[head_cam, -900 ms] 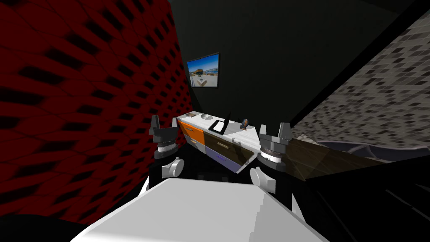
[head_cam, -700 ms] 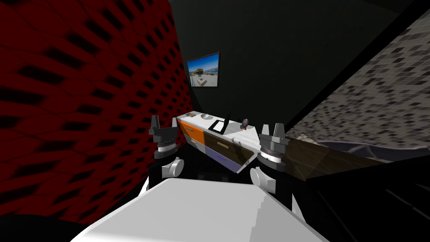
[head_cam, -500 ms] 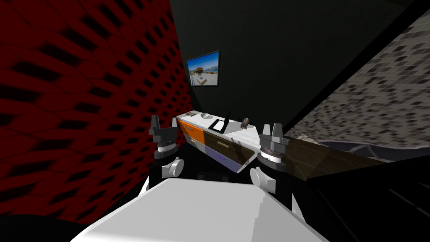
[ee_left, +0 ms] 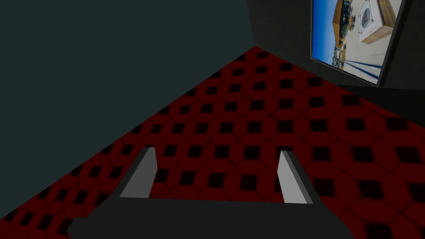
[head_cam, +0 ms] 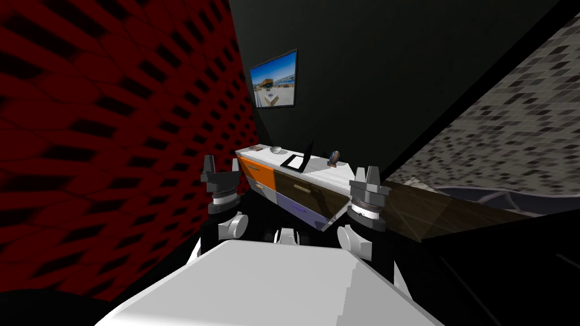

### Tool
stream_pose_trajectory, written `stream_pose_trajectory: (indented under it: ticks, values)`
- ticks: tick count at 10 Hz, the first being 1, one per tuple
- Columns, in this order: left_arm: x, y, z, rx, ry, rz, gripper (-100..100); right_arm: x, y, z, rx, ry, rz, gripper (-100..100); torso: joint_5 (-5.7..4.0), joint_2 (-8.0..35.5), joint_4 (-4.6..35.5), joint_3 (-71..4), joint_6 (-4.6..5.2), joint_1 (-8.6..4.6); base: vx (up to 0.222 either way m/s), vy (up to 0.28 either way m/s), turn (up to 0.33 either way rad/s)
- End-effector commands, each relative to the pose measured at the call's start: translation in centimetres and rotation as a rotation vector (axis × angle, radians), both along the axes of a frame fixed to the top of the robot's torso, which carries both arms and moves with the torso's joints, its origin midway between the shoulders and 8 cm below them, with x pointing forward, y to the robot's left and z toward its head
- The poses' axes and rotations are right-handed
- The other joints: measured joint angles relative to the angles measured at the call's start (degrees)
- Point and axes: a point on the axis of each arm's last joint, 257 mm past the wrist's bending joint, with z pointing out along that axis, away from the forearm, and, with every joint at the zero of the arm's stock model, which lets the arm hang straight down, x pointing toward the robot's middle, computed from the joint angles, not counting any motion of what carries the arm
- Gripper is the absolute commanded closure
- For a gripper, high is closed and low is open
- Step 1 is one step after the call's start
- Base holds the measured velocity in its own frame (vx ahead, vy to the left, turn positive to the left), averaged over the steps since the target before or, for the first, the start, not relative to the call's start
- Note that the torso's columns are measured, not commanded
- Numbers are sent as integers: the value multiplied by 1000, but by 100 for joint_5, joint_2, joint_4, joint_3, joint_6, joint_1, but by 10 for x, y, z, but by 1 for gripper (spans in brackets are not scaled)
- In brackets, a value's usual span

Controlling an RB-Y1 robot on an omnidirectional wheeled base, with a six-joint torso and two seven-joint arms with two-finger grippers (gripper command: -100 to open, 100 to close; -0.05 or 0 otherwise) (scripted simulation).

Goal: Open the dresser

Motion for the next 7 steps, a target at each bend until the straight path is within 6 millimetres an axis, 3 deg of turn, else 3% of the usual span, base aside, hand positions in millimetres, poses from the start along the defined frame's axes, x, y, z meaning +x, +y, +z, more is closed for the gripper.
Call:
stream_pose_trajectory:
  ticks: [1, 3, 7]
  values:
    - [4, -6, -4, 35, 16, -19, -100, 0, 0, 0, 0, 0, 0, 0, 0, 423, 423, -846, 0, 0, 8, -4, -16]
    - [13, -14, -15, 81, 48, -45, -100, 0, 0, 0, 0, 1, 0, 0, 0, 668, 667, -1353, 0, 0, 5, -11, -32]
    - [38, -26, -50, 143, 138, -84, -100, 0, 0, 0, 0, 1, 0, 0, -1, 689, 691, -1384, 0, -2, 11, -22, -48]
